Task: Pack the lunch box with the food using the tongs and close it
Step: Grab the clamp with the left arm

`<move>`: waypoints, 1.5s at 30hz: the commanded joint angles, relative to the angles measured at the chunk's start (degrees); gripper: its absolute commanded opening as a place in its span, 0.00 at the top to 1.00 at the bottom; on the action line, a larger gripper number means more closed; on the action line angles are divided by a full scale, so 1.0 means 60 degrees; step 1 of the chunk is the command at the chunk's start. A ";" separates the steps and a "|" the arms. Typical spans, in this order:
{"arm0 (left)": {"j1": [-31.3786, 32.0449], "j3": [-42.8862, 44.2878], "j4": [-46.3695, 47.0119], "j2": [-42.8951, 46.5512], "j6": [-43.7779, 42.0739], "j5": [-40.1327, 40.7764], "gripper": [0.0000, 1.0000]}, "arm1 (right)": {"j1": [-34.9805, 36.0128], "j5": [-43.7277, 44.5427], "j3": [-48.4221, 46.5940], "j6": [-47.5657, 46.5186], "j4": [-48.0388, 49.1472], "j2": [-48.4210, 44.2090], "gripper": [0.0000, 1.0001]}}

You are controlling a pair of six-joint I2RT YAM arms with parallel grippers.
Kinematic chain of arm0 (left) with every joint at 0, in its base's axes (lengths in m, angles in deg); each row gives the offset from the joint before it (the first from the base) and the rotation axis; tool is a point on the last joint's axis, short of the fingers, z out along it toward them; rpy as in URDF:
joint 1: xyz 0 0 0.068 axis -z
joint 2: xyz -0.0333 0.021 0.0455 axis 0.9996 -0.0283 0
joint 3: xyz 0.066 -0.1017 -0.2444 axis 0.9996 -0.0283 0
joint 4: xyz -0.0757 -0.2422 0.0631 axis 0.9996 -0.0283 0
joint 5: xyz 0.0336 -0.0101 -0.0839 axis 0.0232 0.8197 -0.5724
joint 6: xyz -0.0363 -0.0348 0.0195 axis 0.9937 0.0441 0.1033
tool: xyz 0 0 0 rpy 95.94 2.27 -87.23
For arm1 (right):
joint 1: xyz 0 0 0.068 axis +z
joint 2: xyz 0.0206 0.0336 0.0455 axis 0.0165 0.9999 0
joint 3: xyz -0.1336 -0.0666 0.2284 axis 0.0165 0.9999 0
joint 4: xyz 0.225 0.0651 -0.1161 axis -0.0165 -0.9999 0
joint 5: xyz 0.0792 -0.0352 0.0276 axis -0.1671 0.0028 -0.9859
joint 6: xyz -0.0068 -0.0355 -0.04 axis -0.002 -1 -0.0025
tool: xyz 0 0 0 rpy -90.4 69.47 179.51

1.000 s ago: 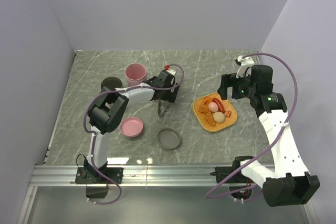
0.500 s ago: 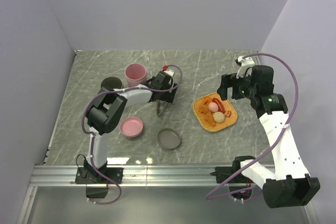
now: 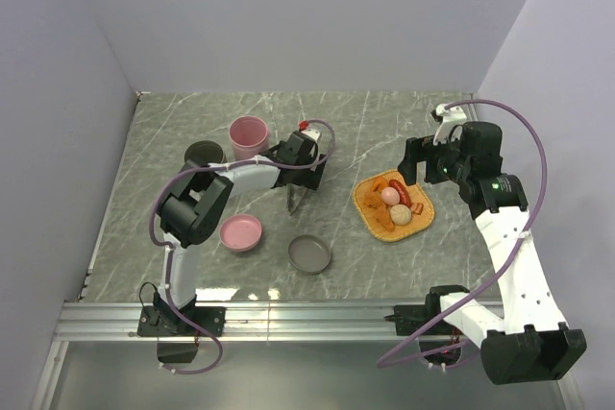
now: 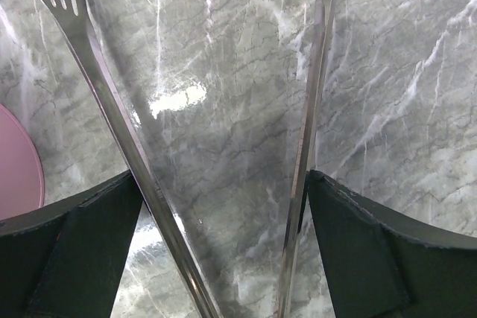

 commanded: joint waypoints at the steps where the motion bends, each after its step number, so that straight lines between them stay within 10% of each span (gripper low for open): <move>1: 0.0251 -0.0703 -0.2276 -0.0574 -0.0535 -0.0432 0.03 | -0.0058 0.0023 0.0107 -0.0047 0.0297 -0.0321 0.01; 17: 0.0251 -0.0046 -0.2774 0.0626 -0.1544 -0.1296 0.29 | -0.0058 -0.0358 -0.0024 0.0143 0.0327 -0.0248 0.01; 45: -0.0157 0.3368 -0.6085 0.3190 -0.3230 -0.5981 0.33 | 0.0147 -0.0284 -0.0026 -0.1905 0.0956 -0.0993 0.00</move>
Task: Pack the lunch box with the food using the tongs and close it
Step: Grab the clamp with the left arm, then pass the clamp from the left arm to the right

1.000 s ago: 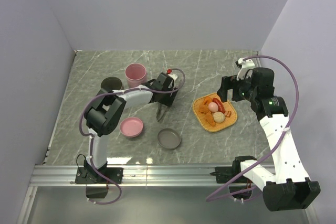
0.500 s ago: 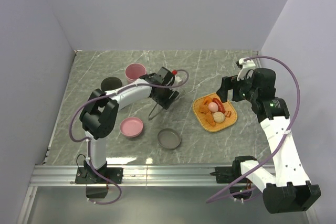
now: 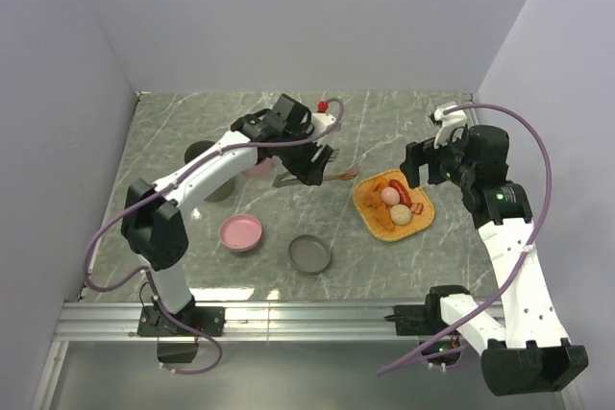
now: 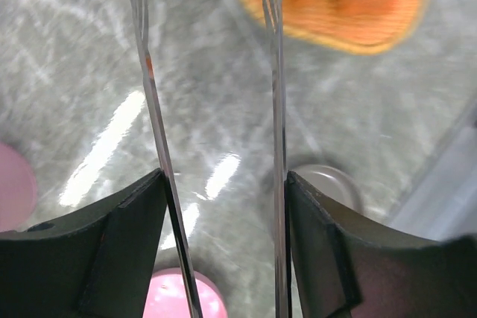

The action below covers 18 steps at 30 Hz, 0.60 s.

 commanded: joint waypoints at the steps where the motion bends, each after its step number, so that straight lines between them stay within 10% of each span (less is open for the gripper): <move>1: -0.0290 0.0557 -0.0322 0.0804 -0.0083 -0.1597 0.33 | 0.0158 -0.0135 -0.0091 -0.1243 0.0723 -0.0484 0.00; 12: -0.0539 0.0821 -0.0776 0.1230 -0.0009 -0.3795 0.35 | 0.1825 -0.2054 0.0906 -0.5229 0.0958 -0.2404 0.00; 18: -0.0539 0.0791 -0.0995 0.1289 -0.0185 -0.4380 0.35 | 0.4945 -0.0519 0.1419 -0.5845 0.1515 -0.1864 0.02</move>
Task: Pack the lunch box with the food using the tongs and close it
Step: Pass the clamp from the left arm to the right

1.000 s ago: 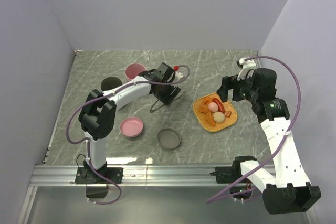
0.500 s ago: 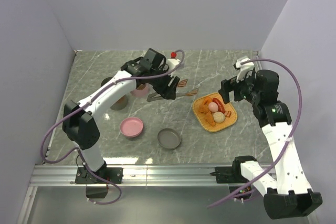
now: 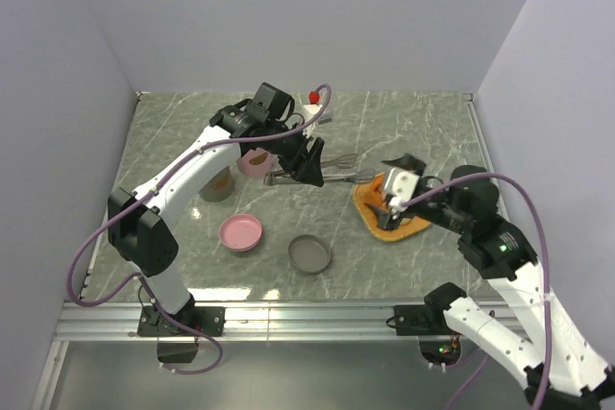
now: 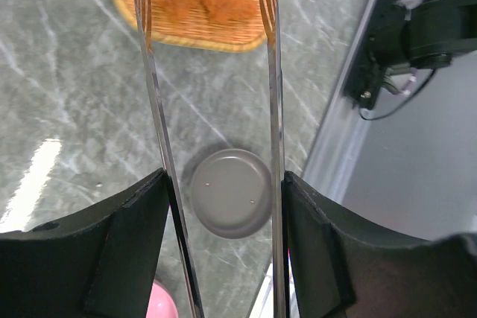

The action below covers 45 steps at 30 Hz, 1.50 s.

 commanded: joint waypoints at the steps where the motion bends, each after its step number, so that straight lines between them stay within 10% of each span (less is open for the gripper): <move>1: 0.0033 0.0354 -0.0129 0.0509 -0.0258 -0.0979 0.35 | 0.1366 0.0899 0.0341 -0.0953 0.0717 0.0603 0.03; 17: 0.0047 0.0163 -0.0597 0.0538 -0.0624 -0.2034 0.36 | 0.3083 0.2116 -0.0055 -0.1716 0.1363 0.2713 0.12; 36: 0.0179 -0.0070 -0.1052 0.0567 -0.1093 -0.2474 0.38 | 0.3171 0.2556 -0.0699 -0.1614 0.1158 0.3563 0.59; 45: 0.0252 -0.0115 -0.1111 0.0538 -0.1152 -0.2460 0.39 | 0.3186 0.2512 -0.0802 -0.1423 0.1055 0.3651 0.64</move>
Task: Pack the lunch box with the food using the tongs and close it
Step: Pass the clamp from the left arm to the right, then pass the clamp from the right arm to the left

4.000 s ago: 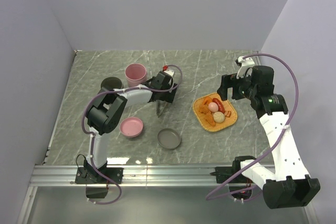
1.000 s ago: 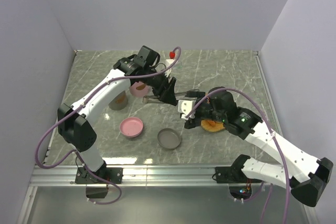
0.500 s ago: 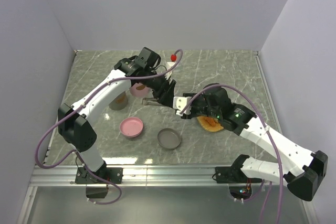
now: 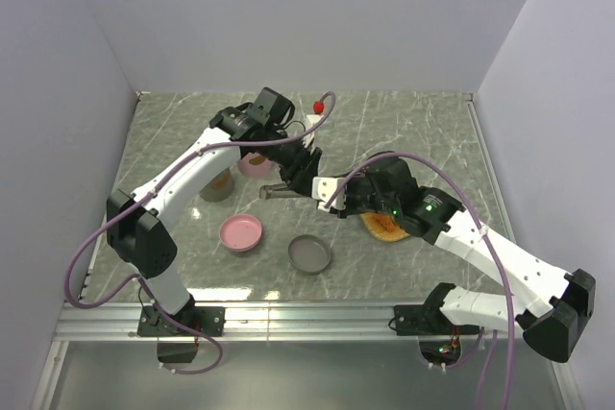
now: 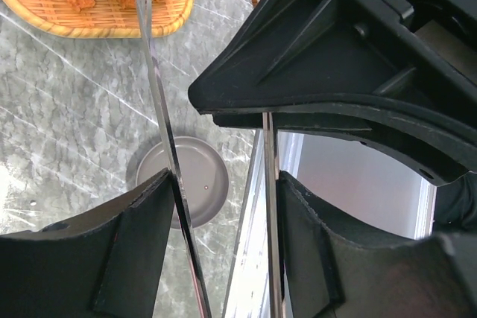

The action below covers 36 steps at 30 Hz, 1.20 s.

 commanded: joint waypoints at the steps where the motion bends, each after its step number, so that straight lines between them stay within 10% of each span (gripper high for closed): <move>1: 0.0168 -0.0027 -0.0145 0.0403 -0.0230 -0.0445 0.39 | 0.0031 0.0177 -0.0543 0.0161 0.0261 0.0012 0.65; 28: 0.0374 -0.0130 0.0104 0.0374 0.0019 -0.0123 0.39 | 0.0338 0.0543 -0.0191 -0.0322 0.0012 -0.0295 0.66; 36: 0.0345 -0.0422 0.0645 0.0710 0.0210 0.1150 0.47 | 0.0339 0.0850 -0.0367 0.0248 0.0027 -0.0689 0.17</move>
